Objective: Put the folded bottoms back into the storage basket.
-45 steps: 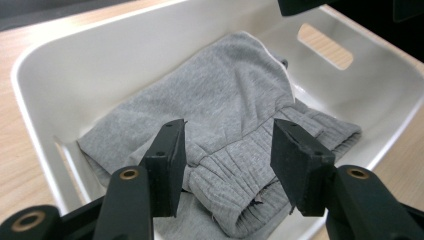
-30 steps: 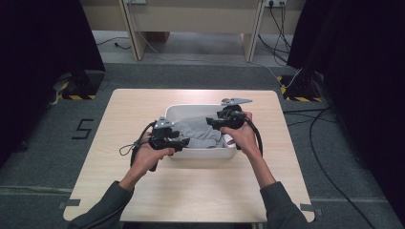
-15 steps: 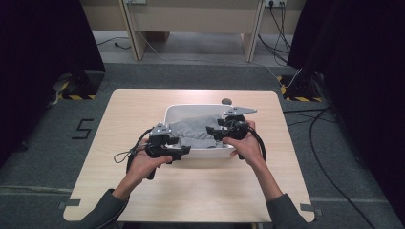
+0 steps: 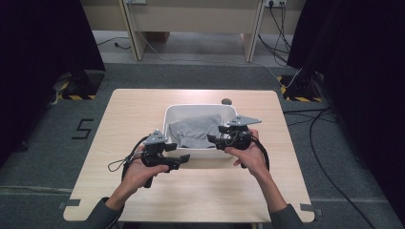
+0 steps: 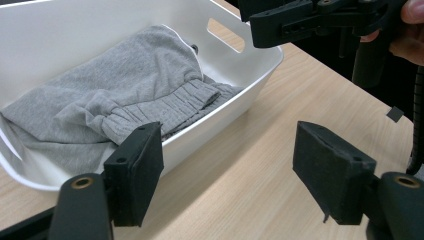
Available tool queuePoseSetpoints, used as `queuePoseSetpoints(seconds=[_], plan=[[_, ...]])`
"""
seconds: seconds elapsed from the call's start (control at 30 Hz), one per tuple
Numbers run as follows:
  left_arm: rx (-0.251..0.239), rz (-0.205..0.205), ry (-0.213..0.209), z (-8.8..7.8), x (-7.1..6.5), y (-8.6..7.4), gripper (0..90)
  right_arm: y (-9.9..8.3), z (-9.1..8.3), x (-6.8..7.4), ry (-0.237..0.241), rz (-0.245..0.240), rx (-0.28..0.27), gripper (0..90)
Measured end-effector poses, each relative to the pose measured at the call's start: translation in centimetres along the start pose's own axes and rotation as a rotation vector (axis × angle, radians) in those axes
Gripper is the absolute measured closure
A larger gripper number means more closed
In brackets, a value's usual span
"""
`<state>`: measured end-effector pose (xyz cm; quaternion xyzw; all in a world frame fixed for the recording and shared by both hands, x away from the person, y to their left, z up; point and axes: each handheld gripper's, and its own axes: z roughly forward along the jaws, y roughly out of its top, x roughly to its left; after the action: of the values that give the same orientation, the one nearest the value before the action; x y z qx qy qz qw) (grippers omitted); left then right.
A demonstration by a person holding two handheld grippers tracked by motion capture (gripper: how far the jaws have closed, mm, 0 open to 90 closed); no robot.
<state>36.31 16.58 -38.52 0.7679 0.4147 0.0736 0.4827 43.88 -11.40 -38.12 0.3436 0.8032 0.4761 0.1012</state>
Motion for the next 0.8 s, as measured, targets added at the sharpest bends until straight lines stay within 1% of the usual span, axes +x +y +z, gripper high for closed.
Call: queuePoseSetpoints(seconds=[0.03, 0.17, 0.23, 0.37, 0.43, 0.5, 0.6, 0.67, 0.73, 0.77, 0.8], plan=[[0.0, 0.001, 0.0, -0.1, 0.0, -0.1, 27.1, -0.1, -0.1, 0.1, 0.002, 0.004, -0.001, 38.8], [-0.005, 0.003, 0.001, -0.5, -0.1, -0.4, 26.8, -0.4, -0.3, 0.5, 0.007, -0.011, -0.006, 38.8], [-0.004, 0.004, -0.001, -0.6, -0.2, -0.6, 26.7, -0.6, -0.4, 0.7, 0.014, -0.006, -0.009, 38.8], [-0.008, -0.001, 0.001, -0.9, -0.3, -1.1, 25.8, -1.1, -0.8, 1.1, 0.025, -0.015, -0.016, 38.5], [-0.008, 0.003, 0.004, -1.1, -0.3, -1.5, 25.7, -1.4, -1.0, 1.4, 0.024, -0.021, -0.024, 38.5], [-0.012, 0.022, 0.019, -1.3, -0.6, -1.9, 25.4, -1.8, -1.2, 1.9, 0.019, -0.036, -0.024, 38.3], [-0.018, 0.027, 0.008, -1.6, -1.0, -2.3, 25.3, -2.2, -1.3, 2.3, 0.016, -0.037, -0.041, 38.3], [-0.019, 0.042, 0.018, -1.7, -1.3, -2.8, 25.3, -2.5, -1.4, 2.6, 0.02, -0.039, -0.05, 38.3], [-0.015, 0.051, 0.017, -1.9, -1.6, -3.2, 25.3, -2.8, -1.5, 2.8, 0.021, -0.038, -0.065, 38.5], [-0.009, 0.058, 0.017, -1.9, -1.7, -3.3, 25.3, -2.8, -1.5, 3.0, 0.023, -0.046, -0.048, 38.2], [-0.004, 0.067, 0.02, -1.9, -1.9, -3.5, 25.3, -2.9, -1.5, 3.1, 0.028, -0.052, -0.048, 38.3]])
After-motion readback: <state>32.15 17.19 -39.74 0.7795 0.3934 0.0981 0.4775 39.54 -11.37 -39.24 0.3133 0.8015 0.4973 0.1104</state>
